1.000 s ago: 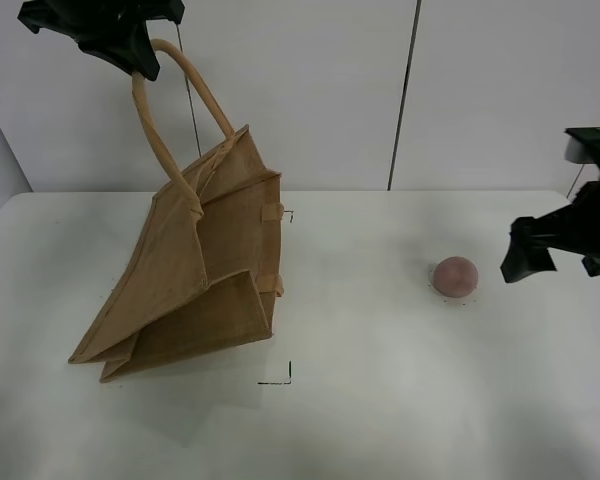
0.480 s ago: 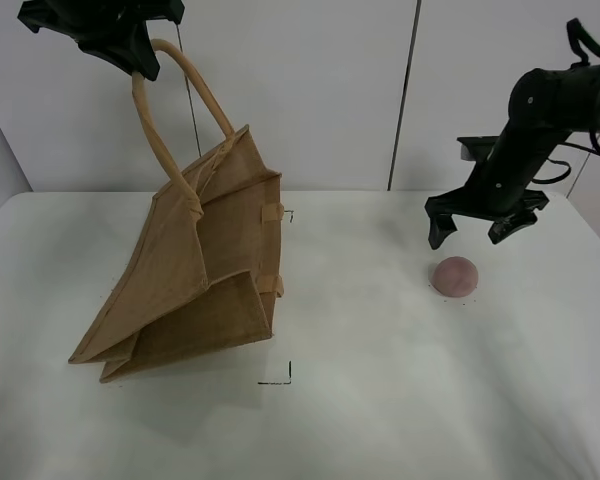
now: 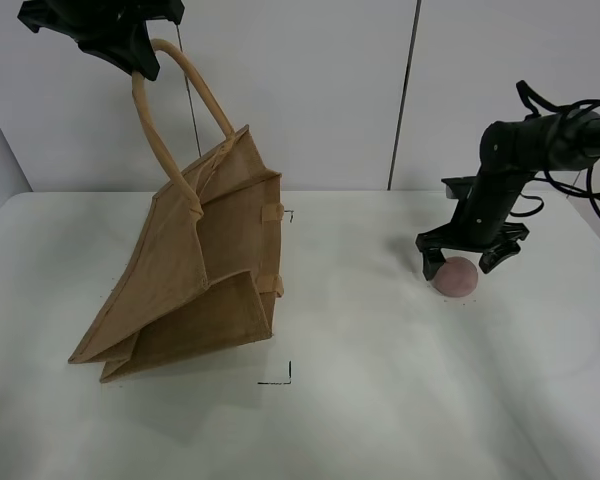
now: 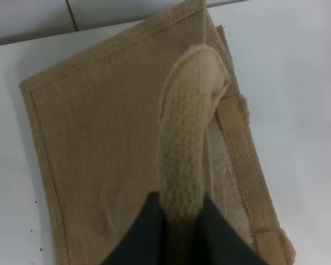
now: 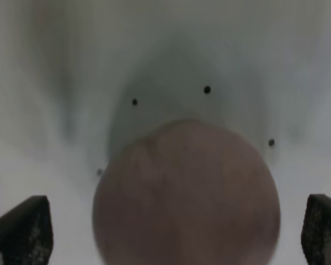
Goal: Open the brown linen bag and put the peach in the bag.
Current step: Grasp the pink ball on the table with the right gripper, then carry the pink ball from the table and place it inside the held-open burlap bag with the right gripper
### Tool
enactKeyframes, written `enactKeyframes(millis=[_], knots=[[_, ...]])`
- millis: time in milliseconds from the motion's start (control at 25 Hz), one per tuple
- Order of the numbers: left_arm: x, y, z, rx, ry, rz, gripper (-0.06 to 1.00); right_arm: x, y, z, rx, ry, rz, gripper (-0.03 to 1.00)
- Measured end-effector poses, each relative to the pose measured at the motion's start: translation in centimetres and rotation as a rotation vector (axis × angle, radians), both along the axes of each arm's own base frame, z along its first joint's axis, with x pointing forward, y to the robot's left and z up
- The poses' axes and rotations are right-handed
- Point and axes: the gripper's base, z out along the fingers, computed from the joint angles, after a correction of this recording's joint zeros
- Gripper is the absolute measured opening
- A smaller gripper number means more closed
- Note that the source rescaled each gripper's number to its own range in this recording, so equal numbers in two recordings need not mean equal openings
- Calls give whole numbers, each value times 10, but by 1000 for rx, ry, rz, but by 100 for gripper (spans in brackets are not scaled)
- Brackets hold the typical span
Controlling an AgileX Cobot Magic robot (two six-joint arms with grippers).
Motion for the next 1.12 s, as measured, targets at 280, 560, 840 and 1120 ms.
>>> enactKeyframes(millis=[280,560,840,1120], knots=[[0,0,0,0,0,0,0,4,0,-19,-1,4,-22,97],[0,0,0,0,0,0,0,6,0,-15,1,-13,-33,8],[-1,0,1,-1,-2,0,0,12,5,40,59,-121,-9,0],[-8,2,11,-3,-29,-5,0,13,39,141,363,-279,108,0]])
